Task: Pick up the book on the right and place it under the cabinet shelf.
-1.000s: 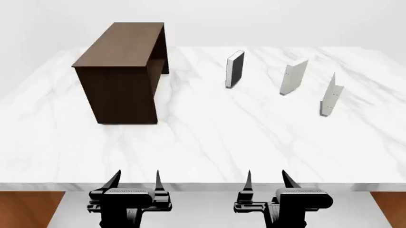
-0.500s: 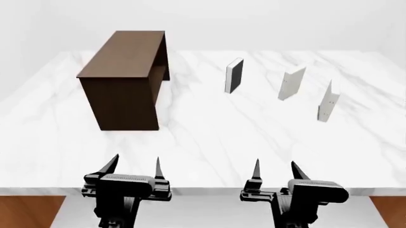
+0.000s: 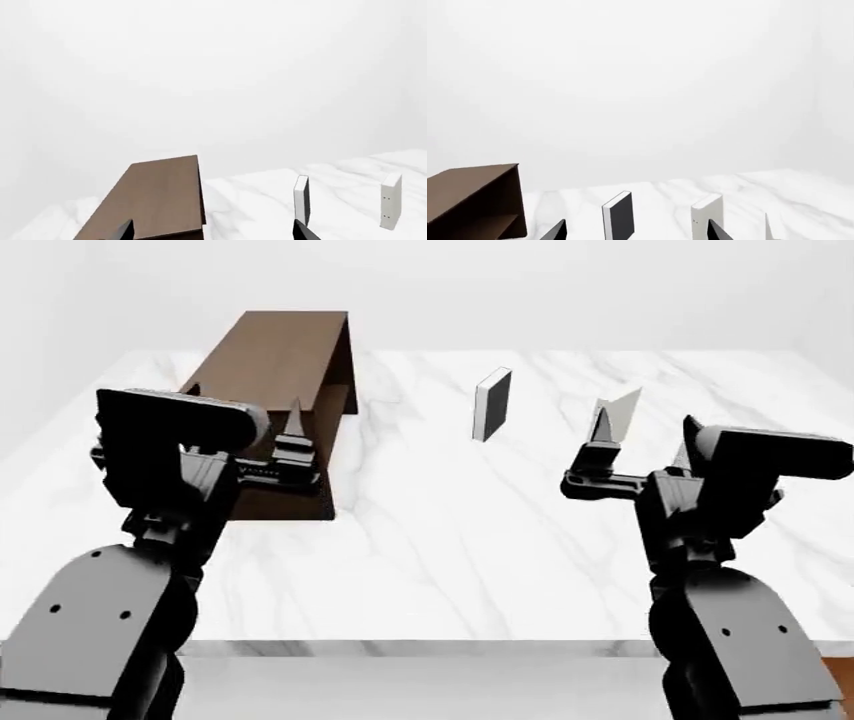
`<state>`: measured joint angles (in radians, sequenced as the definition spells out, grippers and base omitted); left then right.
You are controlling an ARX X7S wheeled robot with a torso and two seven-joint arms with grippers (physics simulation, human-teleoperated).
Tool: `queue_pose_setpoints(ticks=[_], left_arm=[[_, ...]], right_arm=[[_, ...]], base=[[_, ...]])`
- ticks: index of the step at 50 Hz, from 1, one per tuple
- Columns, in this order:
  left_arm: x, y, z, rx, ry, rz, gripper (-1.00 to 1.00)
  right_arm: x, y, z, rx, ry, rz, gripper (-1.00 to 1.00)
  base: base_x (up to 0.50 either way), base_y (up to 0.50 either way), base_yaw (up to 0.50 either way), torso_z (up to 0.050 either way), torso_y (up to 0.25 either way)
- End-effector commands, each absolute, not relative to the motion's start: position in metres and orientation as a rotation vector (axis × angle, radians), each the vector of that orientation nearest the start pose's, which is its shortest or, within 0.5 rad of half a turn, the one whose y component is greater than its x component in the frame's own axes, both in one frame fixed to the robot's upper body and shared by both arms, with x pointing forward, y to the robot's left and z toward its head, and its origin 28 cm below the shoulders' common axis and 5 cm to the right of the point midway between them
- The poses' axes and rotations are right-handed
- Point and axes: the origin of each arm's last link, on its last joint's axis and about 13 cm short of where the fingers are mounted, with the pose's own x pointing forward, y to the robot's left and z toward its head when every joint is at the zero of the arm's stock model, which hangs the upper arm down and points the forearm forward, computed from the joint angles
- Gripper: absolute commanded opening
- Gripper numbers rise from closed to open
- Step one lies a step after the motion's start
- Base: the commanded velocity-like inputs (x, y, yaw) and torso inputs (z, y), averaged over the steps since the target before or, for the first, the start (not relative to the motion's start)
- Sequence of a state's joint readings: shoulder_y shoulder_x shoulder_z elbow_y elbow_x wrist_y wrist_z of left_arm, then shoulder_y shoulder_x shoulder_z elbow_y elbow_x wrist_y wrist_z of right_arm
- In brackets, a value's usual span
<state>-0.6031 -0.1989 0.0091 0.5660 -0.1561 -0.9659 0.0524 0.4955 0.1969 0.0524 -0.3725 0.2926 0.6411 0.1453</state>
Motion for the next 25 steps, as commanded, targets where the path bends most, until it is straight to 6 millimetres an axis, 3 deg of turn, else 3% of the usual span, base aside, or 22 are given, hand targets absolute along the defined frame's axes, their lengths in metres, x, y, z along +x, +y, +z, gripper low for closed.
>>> queue_pose_setpoints(ticks=[1, 11, 21, 25], left_arm=[[0.288, 0.252, 0.284, 0.149, -0.224, -0.102, 1.0], [0.319, 0.263, 0.306, 0.153, -0.172, -0.087, 1.0], [0.347, 0.265, 0.32, 0.162, -0.117, -0.066, 1.0], [0.355, 0.264, 0.328, 0.159, -0.115, -0.059, 1.0]], right_arm=[[0.306, -0.157, 0.247, 0.047, -0.26, -0.072, 1.0], [0.328, -0.172, 0.28, 0.046, -0.237, -0.091, 1.0], [0.347, -0.186, 0.291, 0.093, -0.16, -0.113, 1.0], [0.353, -0.191, 0.296, 0.071, -0.144, -0.128, 1.0]], base=[[0.0, 0.0, 0.0, 0.05, 0.0], [0.0, 0.0, 0.0, 0.05, 0.0], [0.0, 0.0, 0.0, 0.05, 0.0], [0.0, 0.0, 0.0, 0.0, 0.0]])
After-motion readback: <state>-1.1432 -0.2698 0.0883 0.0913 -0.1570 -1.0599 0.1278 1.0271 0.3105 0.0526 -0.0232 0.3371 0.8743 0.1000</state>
